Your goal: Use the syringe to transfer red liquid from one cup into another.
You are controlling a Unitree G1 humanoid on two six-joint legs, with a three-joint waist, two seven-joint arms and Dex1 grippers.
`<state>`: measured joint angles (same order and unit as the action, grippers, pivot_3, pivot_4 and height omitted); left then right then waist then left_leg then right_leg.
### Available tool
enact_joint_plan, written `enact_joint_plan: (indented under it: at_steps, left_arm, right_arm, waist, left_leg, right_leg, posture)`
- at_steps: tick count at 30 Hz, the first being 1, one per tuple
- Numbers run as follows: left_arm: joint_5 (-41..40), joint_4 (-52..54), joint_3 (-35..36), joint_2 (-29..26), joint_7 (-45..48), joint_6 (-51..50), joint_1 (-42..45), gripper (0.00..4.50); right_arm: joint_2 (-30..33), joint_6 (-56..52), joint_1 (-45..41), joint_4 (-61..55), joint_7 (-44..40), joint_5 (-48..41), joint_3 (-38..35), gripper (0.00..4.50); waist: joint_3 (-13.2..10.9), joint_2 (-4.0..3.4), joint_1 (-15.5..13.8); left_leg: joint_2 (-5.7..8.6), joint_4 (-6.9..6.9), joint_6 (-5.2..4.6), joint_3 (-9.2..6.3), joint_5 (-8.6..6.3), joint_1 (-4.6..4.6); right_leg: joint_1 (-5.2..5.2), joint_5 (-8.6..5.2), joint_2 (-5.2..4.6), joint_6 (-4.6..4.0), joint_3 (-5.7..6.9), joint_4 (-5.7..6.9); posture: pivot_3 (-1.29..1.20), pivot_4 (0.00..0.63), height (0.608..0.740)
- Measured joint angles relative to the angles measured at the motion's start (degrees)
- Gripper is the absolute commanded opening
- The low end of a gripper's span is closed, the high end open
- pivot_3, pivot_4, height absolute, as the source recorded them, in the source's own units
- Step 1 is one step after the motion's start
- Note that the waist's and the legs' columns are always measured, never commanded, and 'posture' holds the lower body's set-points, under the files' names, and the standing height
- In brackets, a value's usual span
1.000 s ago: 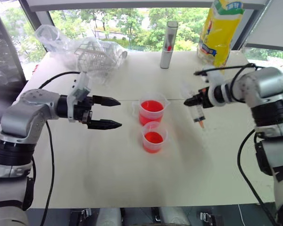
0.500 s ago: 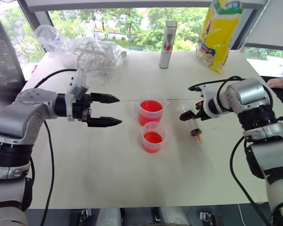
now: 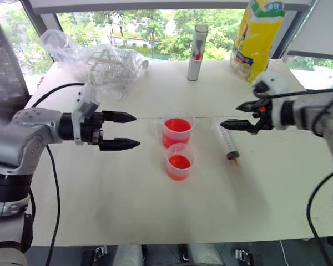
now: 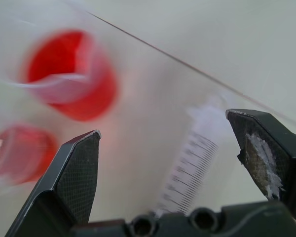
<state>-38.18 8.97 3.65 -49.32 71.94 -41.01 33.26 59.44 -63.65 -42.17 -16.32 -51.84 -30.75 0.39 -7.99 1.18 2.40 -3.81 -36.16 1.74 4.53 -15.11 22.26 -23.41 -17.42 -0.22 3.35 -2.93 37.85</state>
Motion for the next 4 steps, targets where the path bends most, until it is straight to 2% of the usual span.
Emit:
enact_joint_plan:
  at_steps: [4]
  left_arm:
    - [-0.11, 0.53, 0.92, -0.53, -1.04, -0.13, -1.33, 4.50]
  right_arm:
    - [2.94, 5.59, 7.45, -7.46, -5.30, -3.02, -7.03, 4.47]
  waist:
    - [0.01, 0.02, 0.15]
  left_leg:
    - [-0.01, -0.02, 0.00, 0.04, 0.00, -0.17]
  right_leg:
    - [0.14, 0.00, -0.02, 0.00, -0.03, 0.01]
  posture:
    - [0.00, 0.150, 0.740]
